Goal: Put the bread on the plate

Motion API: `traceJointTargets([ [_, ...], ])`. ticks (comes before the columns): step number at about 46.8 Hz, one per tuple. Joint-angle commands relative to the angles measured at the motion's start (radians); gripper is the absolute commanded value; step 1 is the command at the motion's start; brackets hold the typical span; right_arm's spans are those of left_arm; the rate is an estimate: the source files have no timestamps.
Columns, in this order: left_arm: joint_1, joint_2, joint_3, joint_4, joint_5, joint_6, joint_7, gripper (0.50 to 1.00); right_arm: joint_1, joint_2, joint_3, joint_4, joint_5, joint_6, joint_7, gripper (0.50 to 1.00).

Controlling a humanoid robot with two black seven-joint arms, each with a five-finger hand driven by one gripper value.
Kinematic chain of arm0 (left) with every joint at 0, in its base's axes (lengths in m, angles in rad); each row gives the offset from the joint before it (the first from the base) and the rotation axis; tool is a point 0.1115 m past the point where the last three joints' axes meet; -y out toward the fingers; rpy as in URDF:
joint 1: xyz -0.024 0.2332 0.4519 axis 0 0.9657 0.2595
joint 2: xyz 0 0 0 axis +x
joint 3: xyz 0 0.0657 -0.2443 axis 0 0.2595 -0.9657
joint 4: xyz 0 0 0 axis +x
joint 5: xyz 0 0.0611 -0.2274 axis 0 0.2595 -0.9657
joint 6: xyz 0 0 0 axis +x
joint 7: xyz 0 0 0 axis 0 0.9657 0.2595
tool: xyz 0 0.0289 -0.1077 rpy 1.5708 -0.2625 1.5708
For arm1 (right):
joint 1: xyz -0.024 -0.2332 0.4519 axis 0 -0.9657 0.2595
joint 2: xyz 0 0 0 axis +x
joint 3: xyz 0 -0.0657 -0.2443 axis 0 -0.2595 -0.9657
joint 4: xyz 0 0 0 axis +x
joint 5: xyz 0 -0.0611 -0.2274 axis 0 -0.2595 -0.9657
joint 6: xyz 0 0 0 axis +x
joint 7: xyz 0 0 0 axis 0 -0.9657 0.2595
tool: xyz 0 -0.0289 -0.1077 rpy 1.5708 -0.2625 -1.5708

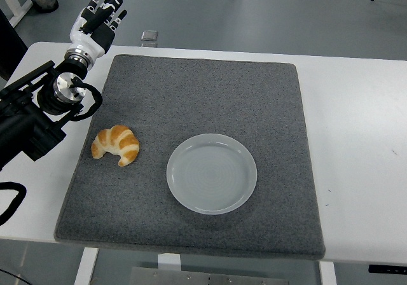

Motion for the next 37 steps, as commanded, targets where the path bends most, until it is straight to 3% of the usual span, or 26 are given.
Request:
traceJointTargets([
  [1, 0.002, 0.000, 0.000, 0.000, -0.001, 0.000, 0.000, 0.994, 0.000, 0.000, 0.000, 0.000, 0.000, 0.000, 0.000, 0.952],
  [19, -0.005, 0.006, 0.008, -0.009, 0.028, -0.011, -0.005, 0.994, 0.000, 0.000, 0.000, 0.000, 0.000, 0.000, 0.000, 0.954],
  [37, -0.011, 0.061, 0.011, -0.029, 0.458, -0.023, -0.006, 0.994, 0.000, 0.000, 0.000, 0.000, 0.000, 0.000, 0.000, 0.952],
])
